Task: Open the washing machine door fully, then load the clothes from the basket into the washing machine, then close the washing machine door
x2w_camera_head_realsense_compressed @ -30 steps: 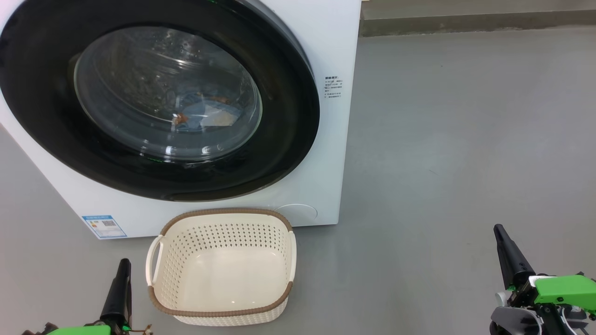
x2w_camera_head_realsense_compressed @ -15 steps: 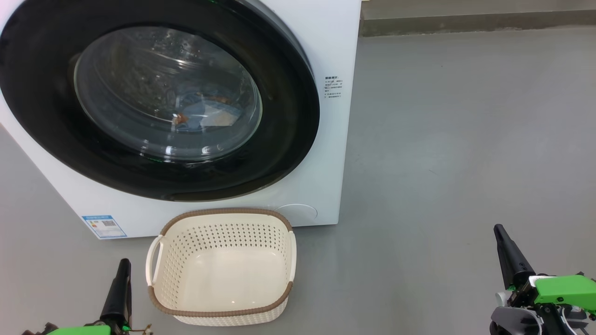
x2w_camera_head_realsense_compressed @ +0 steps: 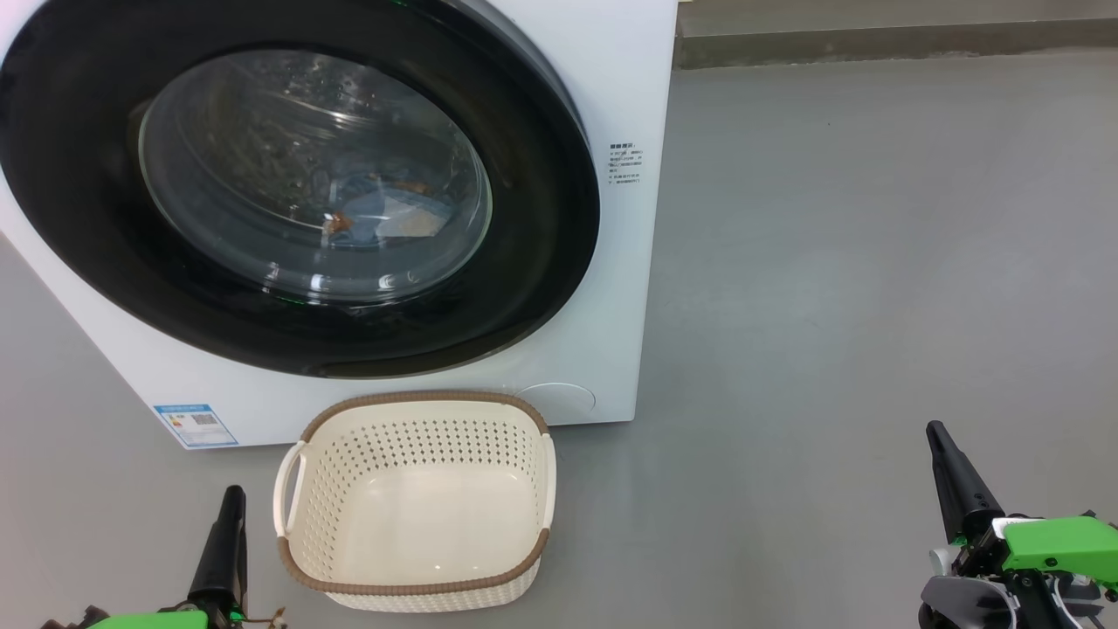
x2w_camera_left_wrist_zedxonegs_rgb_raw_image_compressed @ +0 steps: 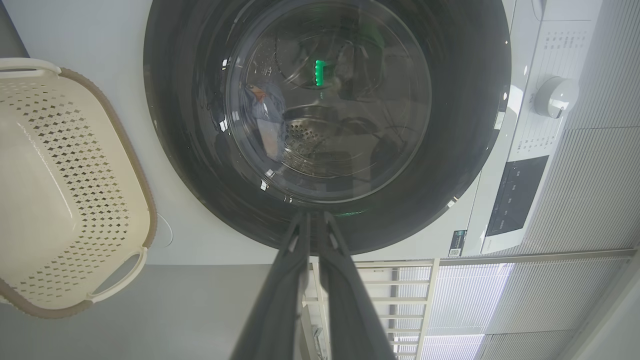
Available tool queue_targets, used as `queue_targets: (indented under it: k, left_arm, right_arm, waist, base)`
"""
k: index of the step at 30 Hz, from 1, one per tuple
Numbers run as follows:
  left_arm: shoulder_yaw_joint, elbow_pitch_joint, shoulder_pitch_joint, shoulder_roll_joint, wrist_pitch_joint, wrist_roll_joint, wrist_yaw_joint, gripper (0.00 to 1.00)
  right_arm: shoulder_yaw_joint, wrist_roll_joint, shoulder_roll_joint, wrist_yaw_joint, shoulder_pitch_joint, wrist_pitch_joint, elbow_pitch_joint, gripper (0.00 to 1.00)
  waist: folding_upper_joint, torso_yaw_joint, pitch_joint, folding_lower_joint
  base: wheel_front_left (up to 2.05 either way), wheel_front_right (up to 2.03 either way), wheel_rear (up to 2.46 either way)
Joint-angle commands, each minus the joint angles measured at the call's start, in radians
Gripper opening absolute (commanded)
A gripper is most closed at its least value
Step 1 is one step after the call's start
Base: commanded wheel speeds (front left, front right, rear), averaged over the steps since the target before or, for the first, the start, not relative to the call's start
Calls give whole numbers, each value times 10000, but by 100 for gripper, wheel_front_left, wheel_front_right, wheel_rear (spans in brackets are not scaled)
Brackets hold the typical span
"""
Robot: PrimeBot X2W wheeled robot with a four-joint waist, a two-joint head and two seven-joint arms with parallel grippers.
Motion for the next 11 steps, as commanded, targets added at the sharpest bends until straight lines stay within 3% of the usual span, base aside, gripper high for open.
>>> queue_targets:
  k: [1,11]
  left_arm:
    - [327,-165,-426,82,73,-67,-23,0]
    - [328,-165,-426,81,74,-66,-23,0]
  right_arm:
    - [186,-30,-81,19,-438,69,-244,0]
    - [183,-32,-79,19,-438,71,-244,0]
  waist:
    - [0,0,0,0]
    - [0,0,0,0]
  base:
    - [0,0,0]
    - [0,0,0]
